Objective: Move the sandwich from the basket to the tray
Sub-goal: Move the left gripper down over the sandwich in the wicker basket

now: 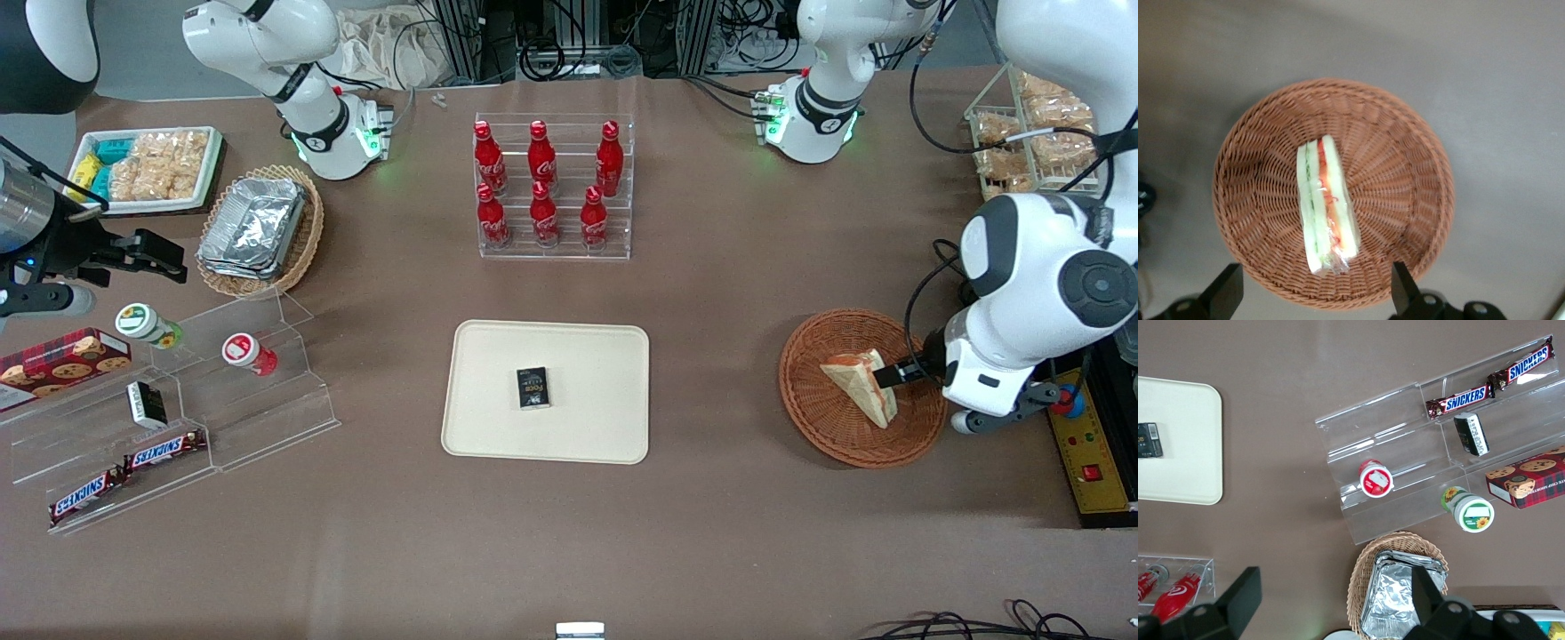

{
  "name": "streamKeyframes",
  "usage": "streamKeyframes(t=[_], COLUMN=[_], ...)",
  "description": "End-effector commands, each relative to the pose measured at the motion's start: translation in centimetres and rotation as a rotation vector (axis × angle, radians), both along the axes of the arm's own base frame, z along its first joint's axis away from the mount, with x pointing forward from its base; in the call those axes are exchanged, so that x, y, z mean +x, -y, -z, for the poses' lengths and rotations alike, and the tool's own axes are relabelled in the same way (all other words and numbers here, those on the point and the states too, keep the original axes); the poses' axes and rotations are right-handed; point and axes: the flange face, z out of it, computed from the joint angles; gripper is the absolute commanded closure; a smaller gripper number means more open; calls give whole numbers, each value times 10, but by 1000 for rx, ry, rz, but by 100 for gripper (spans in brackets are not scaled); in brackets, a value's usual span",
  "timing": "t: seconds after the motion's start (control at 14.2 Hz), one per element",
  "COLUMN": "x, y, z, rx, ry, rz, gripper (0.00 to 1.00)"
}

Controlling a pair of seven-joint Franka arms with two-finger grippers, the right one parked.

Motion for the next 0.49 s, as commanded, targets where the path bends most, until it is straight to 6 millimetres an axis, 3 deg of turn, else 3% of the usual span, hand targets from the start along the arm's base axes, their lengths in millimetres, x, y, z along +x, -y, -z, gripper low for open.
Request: streamKeyframes(t=[0.0, 0.42], x=[-18, -25], y=[-16, -13], z=[35, 84], rx=[12, 1], ry=[19, -2], rz=[-120, -274], gripper=[0, 0])
